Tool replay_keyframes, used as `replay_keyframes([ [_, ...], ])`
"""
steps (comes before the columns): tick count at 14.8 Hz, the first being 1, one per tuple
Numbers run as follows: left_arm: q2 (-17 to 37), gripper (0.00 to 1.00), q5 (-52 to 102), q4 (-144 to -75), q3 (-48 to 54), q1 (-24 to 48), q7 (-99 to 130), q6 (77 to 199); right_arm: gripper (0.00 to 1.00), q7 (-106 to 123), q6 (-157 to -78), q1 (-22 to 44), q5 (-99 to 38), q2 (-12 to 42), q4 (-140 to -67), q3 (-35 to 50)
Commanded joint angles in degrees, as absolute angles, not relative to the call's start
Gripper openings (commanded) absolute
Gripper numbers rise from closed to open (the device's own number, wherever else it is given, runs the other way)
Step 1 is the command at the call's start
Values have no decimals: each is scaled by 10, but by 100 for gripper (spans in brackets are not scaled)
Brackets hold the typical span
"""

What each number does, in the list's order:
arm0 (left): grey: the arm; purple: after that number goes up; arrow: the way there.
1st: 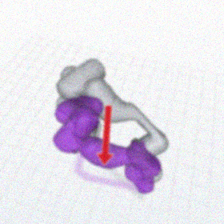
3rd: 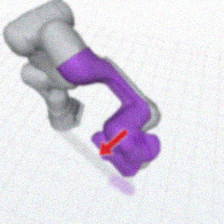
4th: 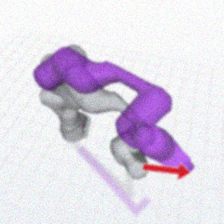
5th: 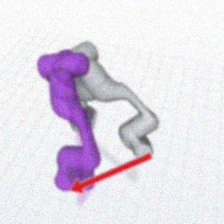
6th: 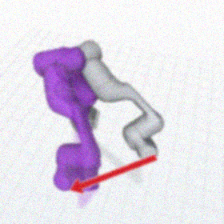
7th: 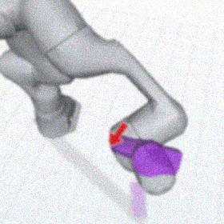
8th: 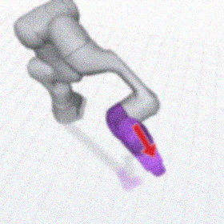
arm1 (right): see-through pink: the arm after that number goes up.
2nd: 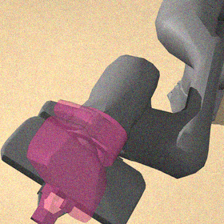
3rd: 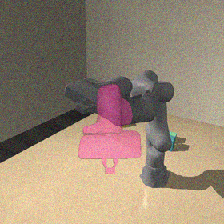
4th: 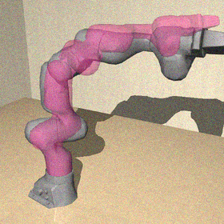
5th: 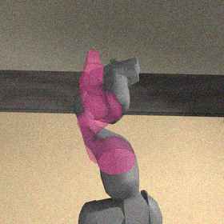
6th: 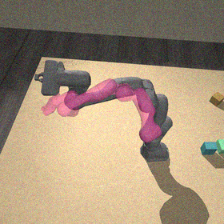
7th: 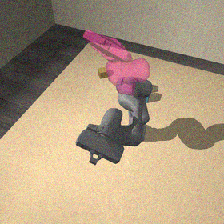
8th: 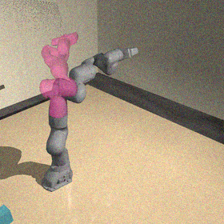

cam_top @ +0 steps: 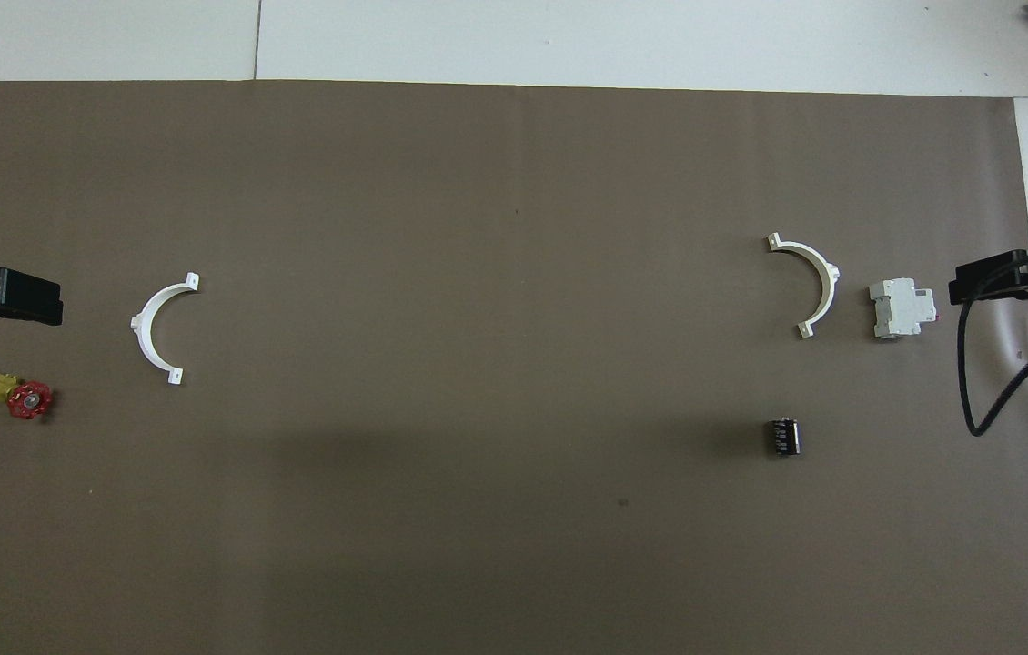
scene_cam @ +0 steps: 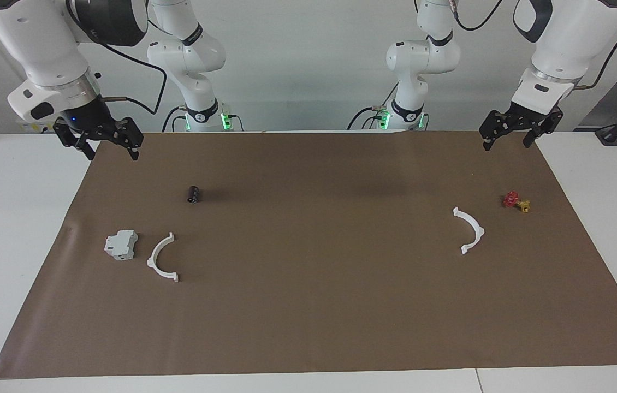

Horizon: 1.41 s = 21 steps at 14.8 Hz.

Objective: Assemble drain pipe with both arms

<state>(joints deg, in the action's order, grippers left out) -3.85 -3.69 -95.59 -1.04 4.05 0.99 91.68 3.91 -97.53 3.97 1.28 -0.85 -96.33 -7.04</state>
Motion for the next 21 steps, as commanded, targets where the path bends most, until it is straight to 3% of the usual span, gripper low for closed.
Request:
replay_keyframes([
  [1,-54,100,-27,-976,-6,32,1,931,100,103,-1059,25,-19,-4,-1032,-67],
  [9,-54,100,-27,-976,-5,32,1,930,100,338,-1269,15,-64,177,-1034,-66],
  [13,-55,100,-27,-976,-5,32,0,930,100,416,-1330,7,-109,232,-1035,-66],
  [17,-57,100,-27,-976,-4,32,0,931,100,429,-1346,2,-109,243,-1052,-66],
  [21,-57,100,-27,-976,-5,32,1,932,86,437,-1350,1,-109,239,-1074,-67],
])
